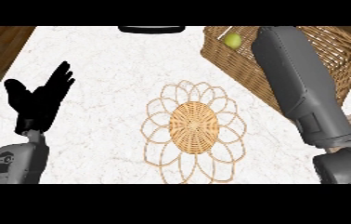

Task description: Pick the lemon from the placemat and place it in the basket

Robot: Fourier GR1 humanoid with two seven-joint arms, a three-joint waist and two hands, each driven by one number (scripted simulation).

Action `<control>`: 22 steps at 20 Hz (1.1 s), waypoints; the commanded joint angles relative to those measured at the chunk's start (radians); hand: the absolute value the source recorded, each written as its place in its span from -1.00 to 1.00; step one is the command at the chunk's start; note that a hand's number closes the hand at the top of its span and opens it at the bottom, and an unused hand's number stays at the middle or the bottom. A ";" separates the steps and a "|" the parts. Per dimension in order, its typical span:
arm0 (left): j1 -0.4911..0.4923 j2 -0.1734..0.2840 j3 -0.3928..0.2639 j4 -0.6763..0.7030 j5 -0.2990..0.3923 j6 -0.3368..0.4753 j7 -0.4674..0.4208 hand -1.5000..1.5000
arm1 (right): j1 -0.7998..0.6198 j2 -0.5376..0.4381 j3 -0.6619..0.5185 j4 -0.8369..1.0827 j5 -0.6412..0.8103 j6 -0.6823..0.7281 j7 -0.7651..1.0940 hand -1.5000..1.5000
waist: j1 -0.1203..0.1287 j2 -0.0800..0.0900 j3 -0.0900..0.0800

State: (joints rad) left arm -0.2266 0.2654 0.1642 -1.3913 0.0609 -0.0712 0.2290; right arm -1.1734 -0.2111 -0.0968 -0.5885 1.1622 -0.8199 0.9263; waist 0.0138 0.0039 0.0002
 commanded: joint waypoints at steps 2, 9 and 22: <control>0.033 0.022 0.013 0.009 -0.001 -0.017 -0.004 0.00 | 0.012 -0.026 -0.056 -0.088 -0.006 -0.140 0.056 -1.00 | -0.012 -0.006 0.000; 0.043 -0.002 0.022 0.011 -0.007 0.016 -0.023 0.00 | 0.152 -0.030 -0.136 -0.370 -0.045 -0.199 0.083 -1.00 | -0.059 -0.020 0.000; 0.089 0.015 0.045 -0.032 0.002 0.018 0.008 0.00 | 0.823 -0.125 -0.055 -1.224 -0.403 0.205 0.067 -1.00 | -0.099 -0.029 0.000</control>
